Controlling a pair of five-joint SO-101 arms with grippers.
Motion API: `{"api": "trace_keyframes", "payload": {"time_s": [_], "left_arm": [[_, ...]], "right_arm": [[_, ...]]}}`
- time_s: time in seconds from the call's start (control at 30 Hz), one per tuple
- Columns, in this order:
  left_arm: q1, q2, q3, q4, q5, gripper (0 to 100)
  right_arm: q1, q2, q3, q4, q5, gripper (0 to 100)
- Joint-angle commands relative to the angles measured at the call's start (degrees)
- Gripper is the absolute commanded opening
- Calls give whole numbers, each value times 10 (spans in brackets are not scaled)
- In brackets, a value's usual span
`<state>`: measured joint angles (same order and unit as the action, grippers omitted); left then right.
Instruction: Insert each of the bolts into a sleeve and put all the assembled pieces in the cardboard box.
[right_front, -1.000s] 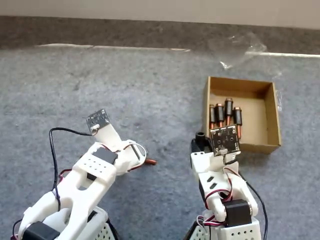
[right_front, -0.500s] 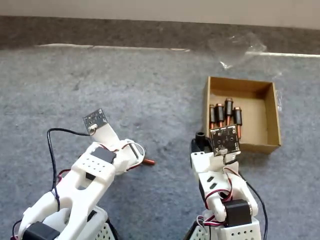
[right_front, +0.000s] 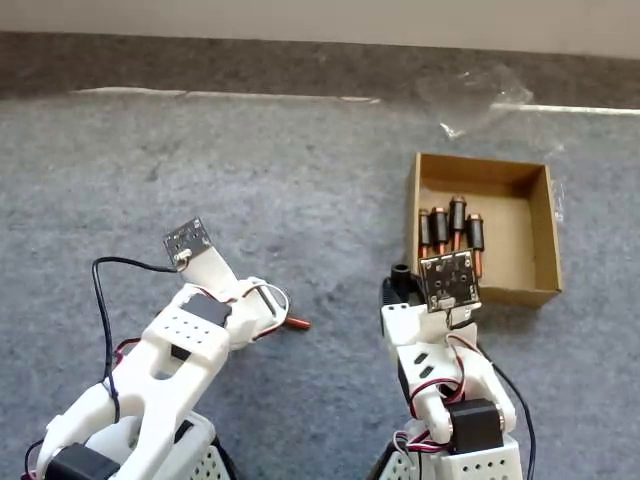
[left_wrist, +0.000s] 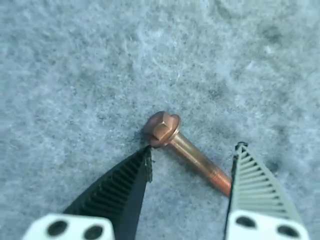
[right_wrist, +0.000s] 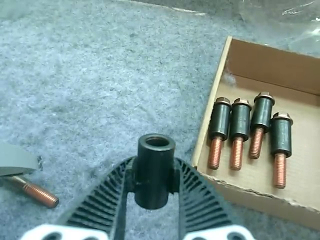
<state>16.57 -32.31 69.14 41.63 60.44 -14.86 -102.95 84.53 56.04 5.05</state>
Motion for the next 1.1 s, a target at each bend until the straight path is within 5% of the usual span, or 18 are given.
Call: {"api": "trace_keyframes", "payload": {"time_s": [0.0, 0.67, 0.83, 1.07], "left_arm": [[-12, 2, -6, -14, 4, 242], [-15, 4, -2, -26, 2, 230], [-19, 68, -32, -29, 2, 150], [-20, 160, -87, -28, 4, 181]], "right_arm": [[6, -6, -7, -21, -2, 4], [7, -6, -7, -20, -2, 4], [7, -6, -7, -20, -2, 4], [7, -6, -7, -20, -1, 4]]}}
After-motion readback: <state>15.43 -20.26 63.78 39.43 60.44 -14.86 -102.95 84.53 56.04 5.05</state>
